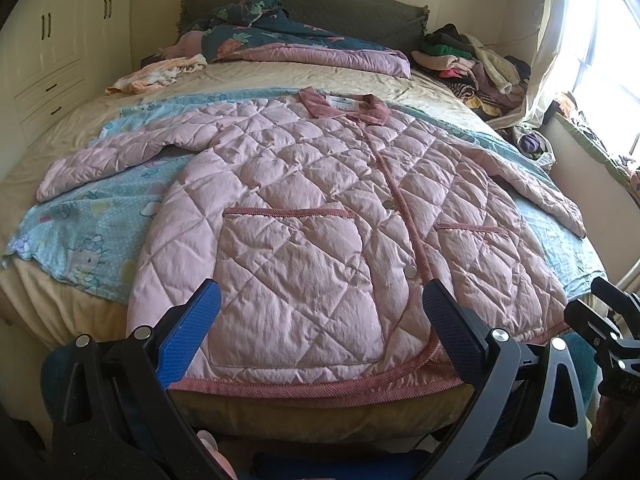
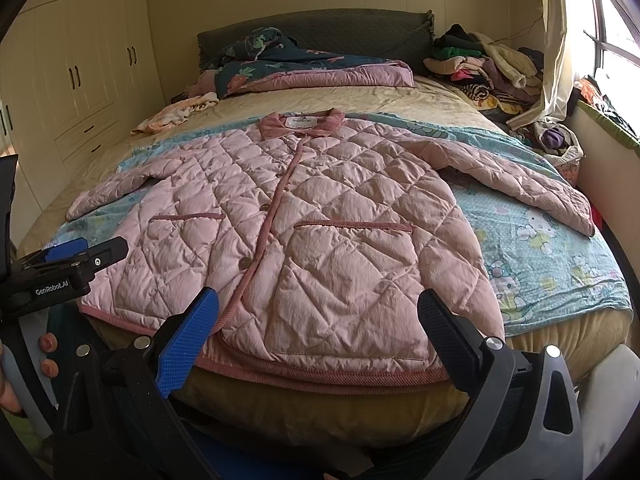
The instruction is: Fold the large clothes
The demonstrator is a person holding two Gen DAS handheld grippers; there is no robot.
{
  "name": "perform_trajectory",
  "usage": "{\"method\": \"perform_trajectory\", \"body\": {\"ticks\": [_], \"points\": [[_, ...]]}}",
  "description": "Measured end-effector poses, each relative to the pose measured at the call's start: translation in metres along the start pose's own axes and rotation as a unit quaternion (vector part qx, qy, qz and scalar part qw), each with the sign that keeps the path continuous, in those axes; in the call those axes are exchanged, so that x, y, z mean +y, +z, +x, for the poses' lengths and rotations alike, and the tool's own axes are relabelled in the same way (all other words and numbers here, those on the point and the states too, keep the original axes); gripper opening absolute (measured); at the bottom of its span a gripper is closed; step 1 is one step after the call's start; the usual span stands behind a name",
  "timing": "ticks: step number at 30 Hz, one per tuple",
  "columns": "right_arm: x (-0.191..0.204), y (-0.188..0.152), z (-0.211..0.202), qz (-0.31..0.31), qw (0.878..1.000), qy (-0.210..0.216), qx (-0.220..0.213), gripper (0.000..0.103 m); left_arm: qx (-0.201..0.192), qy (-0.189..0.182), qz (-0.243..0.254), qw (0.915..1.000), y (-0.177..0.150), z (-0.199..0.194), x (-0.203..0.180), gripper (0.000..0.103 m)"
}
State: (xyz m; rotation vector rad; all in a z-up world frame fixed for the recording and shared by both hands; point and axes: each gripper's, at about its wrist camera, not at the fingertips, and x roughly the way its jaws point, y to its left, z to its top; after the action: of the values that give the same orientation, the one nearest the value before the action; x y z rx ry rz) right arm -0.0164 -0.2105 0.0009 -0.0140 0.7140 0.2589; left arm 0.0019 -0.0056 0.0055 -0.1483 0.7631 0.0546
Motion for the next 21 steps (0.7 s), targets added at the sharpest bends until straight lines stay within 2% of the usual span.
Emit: {"method": "perform_trajectory", "body": {"ticks": [7, 21], "points": [[0.007, 0.011, 0.007, -0.004, 1.0, 0.002, 0.002, 0.099, 0.002, 0.002, -0.002, 1.0, 0.01, 0.008, -0.001, 0.095], [0.003, 0.07, 0.042, -0.002, 1.0, 0.02, 0.004, 0.099, -0.006, 0.006, -0.017, 0.9998, 0.069, 0.035, 0.013, 0.095]]}}
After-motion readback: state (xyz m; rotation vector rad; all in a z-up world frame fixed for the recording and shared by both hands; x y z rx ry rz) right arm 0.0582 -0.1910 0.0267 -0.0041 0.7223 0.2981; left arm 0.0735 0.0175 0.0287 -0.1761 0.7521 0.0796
